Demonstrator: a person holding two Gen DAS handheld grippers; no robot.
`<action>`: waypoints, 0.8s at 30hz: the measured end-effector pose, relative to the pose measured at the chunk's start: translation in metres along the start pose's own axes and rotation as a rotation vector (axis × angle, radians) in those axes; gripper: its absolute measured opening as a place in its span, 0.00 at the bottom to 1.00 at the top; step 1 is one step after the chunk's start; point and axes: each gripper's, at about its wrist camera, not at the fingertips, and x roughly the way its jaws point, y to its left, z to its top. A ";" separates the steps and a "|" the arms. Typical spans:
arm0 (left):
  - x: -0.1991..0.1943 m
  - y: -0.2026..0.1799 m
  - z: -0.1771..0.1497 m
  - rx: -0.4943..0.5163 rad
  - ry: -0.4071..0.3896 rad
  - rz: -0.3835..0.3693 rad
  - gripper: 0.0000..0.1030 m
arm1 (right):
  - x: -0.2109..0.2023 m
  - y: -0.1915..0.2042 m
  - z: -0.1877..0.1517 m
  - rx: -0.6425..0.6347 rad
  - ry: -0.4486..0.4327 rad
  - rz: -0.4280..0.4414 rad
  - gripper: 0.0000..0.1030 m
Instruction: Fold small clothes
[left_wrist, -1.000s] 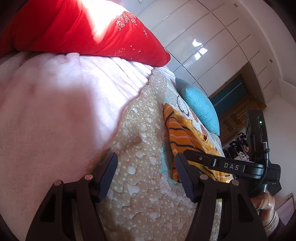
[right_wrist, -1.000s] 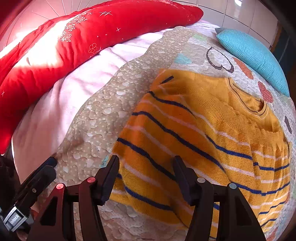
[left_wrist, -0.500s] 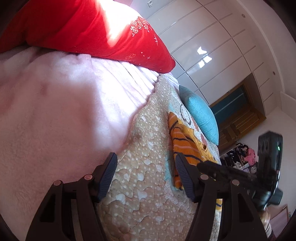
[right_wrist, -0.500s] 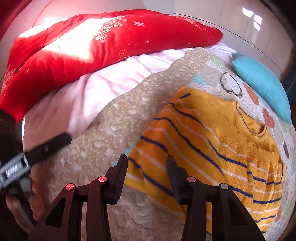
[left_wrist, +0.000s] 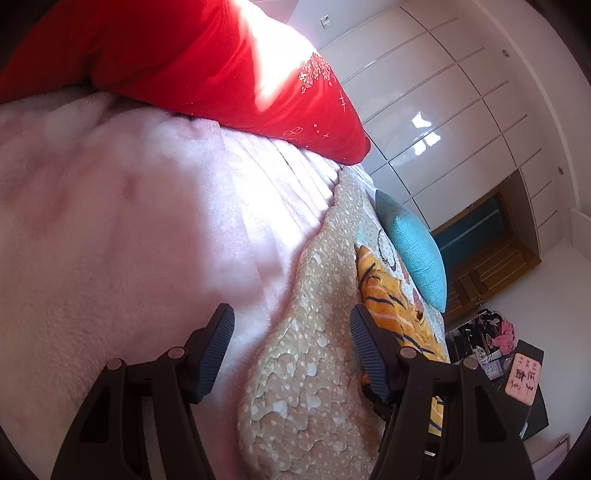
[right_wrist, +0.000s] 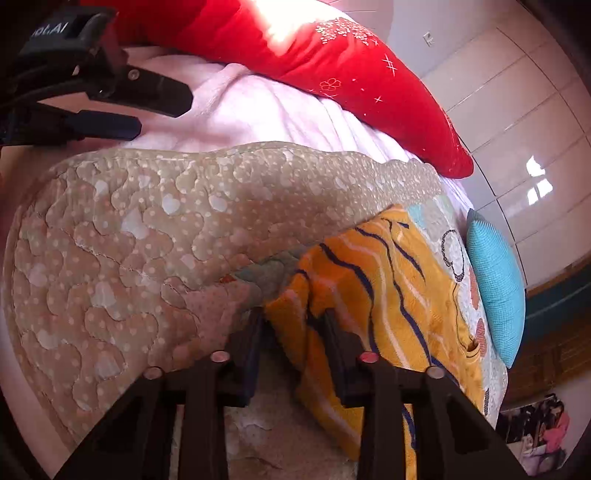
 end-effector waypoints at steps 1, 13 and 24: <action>0.000 0.001 0.000 -0.003 -0.001 -0.004 0.62 | 0.000 -0.001 0.003 0.018 0.004 0.015 0.13; 0.000 0.003 0.001 -0.017 0.001 -0.019 0.62 | -0.028 -0.097 0.020 0.582 -0.077 0.371 0.40; -0.001 0.000 0.000 -0.011 -0.003 -0.008 0.62 | 0.039 -0.079 0.050 0.457 0.161 0.089 0.75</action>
